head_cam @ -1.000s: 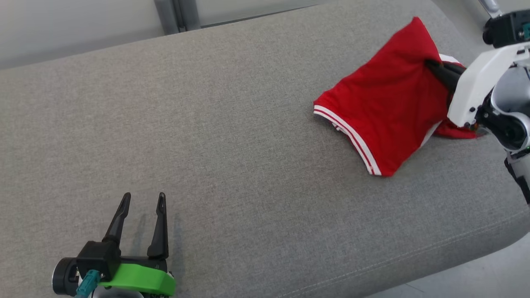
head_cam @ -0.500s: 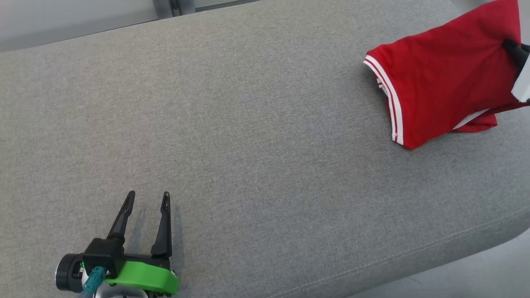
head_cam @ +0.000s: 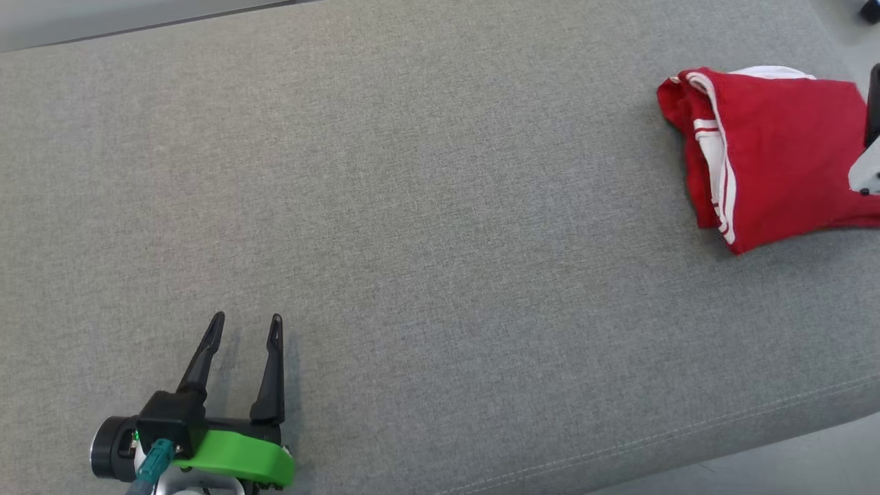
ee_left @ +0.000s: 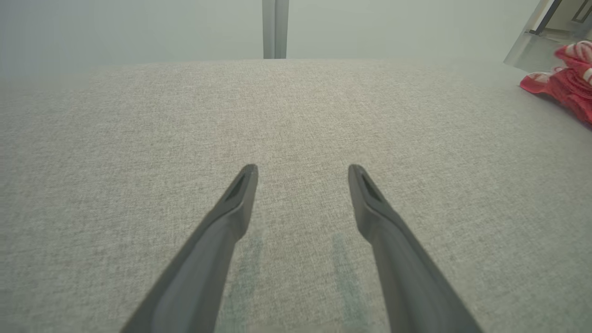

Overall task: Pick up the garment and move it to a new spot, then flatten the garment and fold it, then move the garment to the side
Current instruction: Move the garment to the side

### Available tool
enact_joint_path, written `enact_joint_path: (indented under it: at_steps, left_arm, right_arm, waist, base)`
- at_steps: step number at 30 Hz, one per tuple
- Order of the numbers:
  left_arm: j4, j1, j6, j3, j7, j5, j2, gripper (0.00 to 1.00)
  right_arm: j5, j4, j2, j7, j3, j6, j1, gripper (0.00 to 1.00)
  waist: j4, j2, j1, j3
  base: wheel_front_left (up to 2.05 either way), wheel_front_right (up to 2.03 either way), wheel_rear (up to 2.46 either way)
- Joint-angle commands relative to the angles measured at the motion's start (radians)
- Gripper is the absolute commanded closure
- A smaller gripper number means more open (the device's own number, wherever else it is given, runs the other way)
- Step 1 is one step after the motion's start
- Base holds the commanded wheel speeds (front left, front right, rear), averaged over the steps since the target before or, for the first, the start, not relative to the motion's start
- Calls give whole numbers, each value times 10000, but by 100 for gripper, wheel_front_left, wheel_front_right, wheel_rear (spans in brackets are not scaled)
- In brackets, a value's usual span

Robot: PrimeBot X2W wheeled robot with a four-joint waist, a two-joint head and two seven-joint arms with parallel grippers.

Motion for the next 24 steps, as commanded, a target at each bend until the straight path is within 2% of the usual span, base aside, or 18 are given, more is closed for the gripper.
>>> enact_joint_path:
  at_steps: [1, 6, 11, 14, 18, 20, 22, 24]
  left_arm:
    - [-34, 130, -28, 100, -21, -42, 63, 0]
    - [-46, 247, -28, 257, -21, -91, 25, 0]
    - [-114, 395, -29, 436, -21, -219, -31, 0]
    - [-126, 553, 71, 560, -21, -328, -50, 0]
    - [-247, 762, 464, 706, -21, -374, -70, 0]
    - [-213, 800, 542, 689, -21, -408, -69, 0]
    - [-105, 825, 534, 561, -21, -379, -71, 0]
    - [87, 859, 548, 535, -21, -180, -61, 0]
  right_arm:
    - [-34, -121, 85, -593, 283, -12, 205, 0]
    - [376, -668, 144, -2022, 1278, -15, 762, 0]
    - [83, -1742, -177, -3084, 2179, -15, 1739, 0]
    - [21, -2713, -178, -3324, 2211, -15, 2530, 0]
    - [29, -3977, -35, -3410, 2523, -11, 3897, 0]
    - [65, -4218, 32, -3413, 2449, -17, 4227, 0]
    - [70, -4689, 276, -3450, 2213, -17, 4954, 0]
    - [44, -5048, 802, -3475, 1718, -15, 5611, 0]
  waist:
    - [17, -1, 0, 17]
    - [-54, -1, 0, -199]
    - [69, -1, 0, -731]
    - [304, -1, 0, -1150]
    - [760, -1, 0, -1597]
    - [908, -1, 0, -1725]
    - [1239, -1, 0, -1955]
    - [1501, -1, 0, -2145]
  base:
    - [0, 0, 0]
    - [0, 0, 0]
    - [0, 0, 0]
    - [0, 0, 0]
    - [0, 0, 0]
    - [0, 0, 0]
    - [0, 0, 0]
    - [0, 0, 0]
